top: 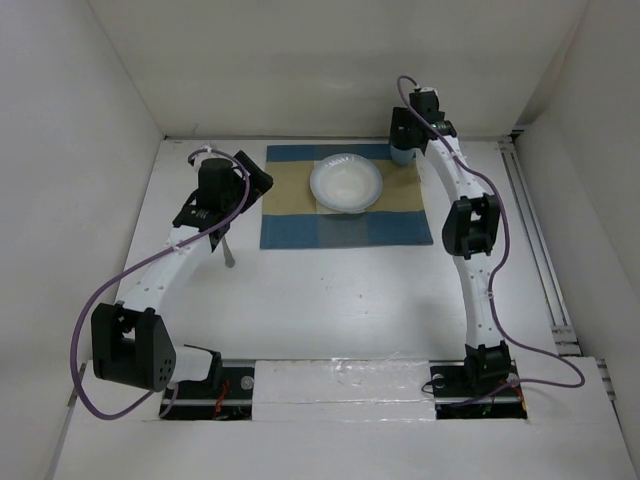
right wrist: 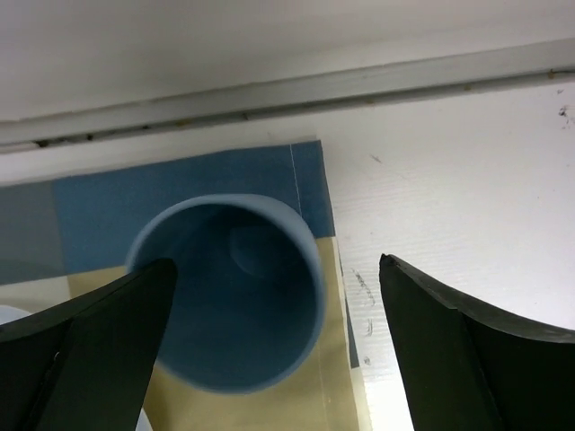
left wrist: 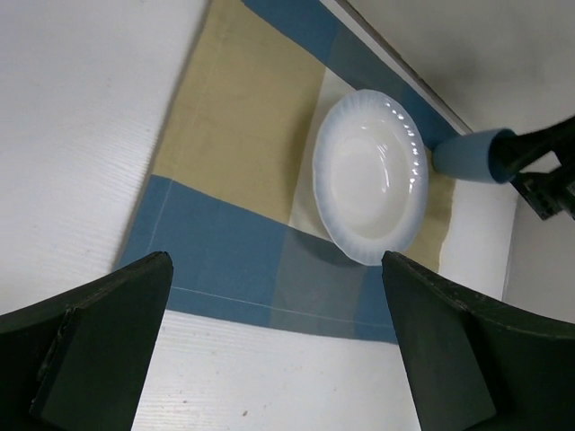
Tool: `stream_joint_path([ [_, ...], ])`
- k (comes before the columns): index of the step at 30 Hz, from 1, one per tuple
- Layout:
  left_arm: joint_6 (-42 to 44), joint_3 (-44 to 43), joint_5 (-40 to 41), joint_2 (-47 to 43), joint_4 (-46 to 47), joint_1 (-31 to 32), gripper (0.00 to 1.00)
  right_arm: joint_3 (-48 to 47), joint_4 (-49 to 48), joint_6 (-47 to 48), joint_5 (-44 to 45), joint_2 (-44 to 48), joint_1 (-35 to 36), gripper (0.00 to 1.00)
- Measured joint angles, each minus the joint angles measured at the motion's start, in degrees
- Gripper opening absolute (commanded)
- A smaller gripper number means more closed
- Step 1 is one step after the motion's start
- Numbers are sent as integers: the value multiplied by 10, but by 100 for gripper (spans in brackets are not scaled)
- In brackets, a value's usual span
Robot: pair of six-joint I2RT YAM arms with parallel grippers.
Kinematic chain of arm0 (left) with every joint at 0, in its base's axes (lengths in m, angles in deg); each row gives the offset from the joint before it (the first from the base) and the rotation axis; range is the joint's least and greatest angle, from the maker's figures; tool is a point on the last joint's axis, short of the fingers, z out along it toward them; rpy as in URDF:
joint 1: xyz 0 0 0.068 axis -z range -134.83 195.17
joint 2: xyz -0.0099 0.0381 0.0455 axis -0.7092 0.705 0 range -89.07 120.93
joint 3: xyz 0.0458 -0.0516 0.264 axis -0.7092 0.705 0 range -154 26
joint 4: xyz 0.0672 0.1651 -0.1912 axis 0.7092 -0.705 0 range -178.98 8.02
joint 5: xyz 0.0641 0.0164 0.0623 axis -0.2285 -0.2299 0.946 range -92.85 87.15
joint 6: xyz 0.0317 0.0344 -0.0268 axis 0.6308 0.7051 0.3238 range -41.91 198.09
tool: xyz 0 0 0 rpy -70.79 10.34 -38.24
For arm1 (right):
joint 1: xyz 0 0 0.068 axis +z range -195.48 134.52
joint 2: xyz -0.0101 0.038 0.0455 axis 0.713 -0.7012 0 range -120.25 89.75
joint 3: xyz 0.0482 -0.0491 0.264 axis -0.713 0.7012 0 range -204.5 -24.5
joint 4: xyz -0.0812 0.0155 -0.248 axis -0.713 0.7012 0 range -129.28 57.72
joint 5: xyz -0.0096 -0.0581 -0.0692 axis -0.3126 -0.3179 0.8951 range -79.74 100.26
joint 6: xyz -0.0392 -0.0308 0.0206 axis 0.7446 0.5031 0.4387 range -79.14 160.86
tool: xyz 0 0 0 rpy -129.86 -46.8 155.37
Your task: Set the dinner table for one person
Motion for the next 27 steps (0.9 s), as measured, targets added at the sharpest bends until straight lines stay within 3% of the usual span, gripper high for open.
stream_joint_path([
  [14,-40,0,101,7,-70,0,100,15,-43,-23,5,127,-33,100],
  [22,-134,-4,199,1,-171,-2,100,185,-85,-25,41,272,-7,100],
  [27,-164,-6,226,-24,-205,-17,100,312,-142,-85,-89,348,-28,100],
])
